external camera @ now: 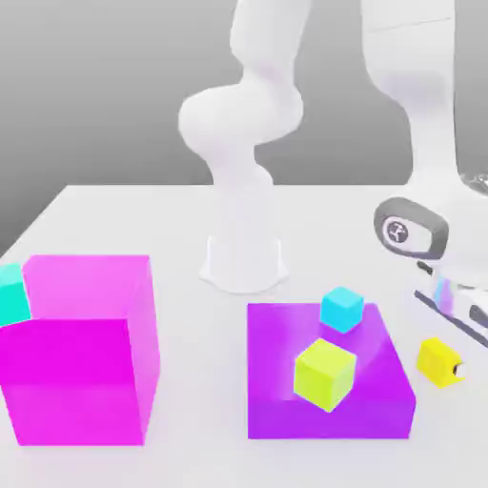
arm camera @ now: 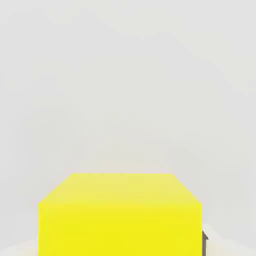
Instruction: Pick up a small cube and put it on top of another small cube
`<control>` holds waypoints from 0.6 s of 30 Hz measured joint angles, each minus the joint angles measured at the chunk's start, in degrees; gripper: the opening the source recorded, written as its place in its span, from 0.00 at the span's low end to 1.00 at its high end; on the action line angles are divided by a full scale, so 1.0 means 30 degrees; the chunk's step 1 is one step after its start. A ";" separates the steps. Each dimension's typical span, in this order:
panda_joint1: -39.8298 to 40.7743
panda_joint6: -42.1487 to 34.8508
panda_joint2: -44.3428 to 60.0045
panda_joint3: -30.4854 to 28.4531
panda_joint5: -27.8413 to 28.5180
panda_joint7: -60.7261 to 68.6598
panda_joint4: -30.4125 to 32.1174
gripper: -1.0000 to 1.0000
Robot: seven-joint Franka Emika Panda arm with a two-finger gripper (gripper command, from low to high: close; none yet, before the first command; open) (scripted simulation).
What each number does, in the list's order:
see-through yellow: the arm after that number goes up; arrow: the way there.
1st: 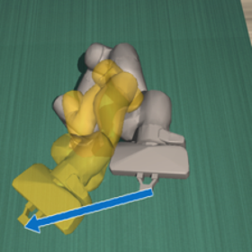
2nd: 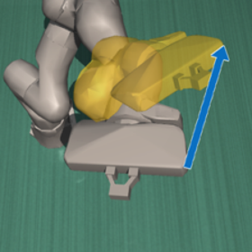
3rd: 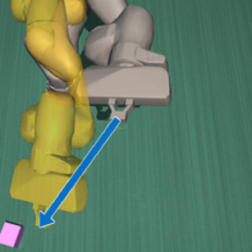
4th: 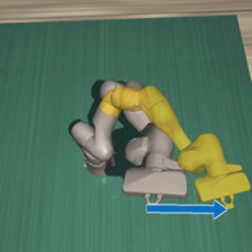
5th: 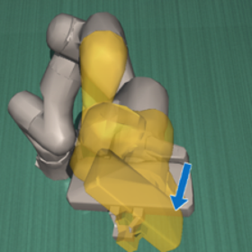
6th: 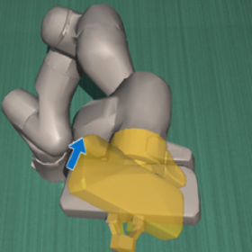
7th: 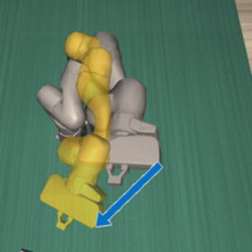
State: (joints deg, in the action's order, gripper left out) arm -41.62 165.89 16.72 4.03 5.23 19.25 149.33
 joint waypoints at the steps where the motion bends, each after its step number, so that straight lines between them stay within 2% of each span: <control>1: 0.0101 -0.0519 -0.0641 0.0141 -0.0163 0.0124 0.0119 0.00; 4: 0.0424 -0.2215 -0.2604 0.0314 -0.0921 0.0859 0.0357 0.00; 6: 0.1464 -0.3699 -0.3542 -0.0659 -0.1270 0.2376 -0.0358 0.00; 18: 1.1937 -1.2742 -0.7716 -0.6282 -0.0738 1.1115 -0.5694 0.00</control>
State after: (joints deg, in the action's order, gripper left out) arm -5.81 127.67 -6.43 -14.82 3.02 52.60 132.24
